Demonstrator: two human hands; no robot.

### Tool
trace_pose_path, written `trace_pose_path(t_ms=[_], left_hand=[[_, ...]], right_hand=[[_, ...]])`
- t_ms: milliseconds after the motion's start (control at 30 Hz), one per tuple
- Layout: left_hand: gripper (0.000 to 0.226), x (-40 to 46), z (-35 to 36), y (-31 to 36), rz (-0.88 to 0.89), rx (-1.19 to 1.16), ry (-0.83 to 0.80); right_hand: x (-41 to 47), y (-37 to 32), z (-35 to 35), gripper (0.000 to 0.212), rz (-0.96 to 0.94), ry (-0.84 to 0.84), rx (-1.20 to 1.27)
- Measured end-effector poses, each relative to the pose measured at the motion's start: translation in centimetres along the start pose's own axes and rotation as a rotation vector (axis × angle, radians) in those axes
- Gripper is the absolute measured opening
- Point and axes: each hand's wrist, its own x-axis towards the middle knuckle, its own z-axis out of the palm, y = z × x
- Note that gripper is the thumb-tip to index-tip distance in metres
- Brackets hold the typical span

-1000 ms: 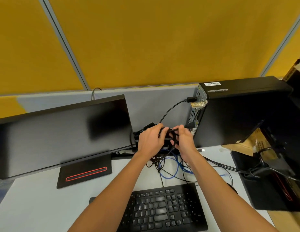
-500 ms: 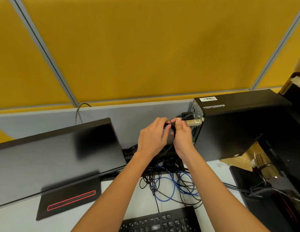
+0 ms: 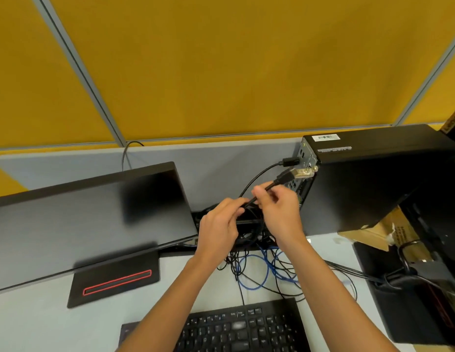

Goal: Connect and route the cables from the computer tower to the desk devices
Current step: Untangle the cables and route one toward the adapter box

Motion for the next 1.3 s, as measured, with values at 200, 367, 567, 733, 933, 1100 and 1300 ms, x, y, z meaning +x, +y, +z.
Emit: trace_pose_path(t_ms=[200, 367, 567, 733, 933, 1100, 1300], left_hand=[[0.052, -0.6, -0.2, -1.7, 0.265, 0.324, -0.107], [0.077, -0.5, 0.7, -1.8, 0.218, 0.435, -0.258], [0.037, -2.1, 0.8, 0.0, 0.096, 0.221, -0.327], [0.031, -2.8, 1.3, 0.4, -0.124, 0.071, -0.163], [0.025, -5.3, 1.3, -3.7, 0.052, 0.543, -0.157], [0.038, -4.1, 0.9, -6.8, 0.221, 0.672, -0.223], [0.008, -5.5, 3.7, -4.2, -0.453, 0.09, -0.063]], right_hand=[[-0.9, 0.0, -4.3, 0.012, -0.036, 0.235, 0.077], [-1.8, 0.9, -5.7, 0.014, 0.046, 0.338, 0.383], [-2.6, 0.9, -4.5, 0.017, 0.351, 0.008, 0.495], [-4.2, 2.8, -0.3, 0.018, 0.374, 0.045, 0.253], [-3.8, 5.2, -0.4, 0.016, 0.317, 0.181, 0.252], [-3.9, 6.6, -0.2, 0.017, 0.265, 0.149, 0.266], [-3.1, 6.7, -0.2, 0.016, 0.422, 0.1, 0.617]])
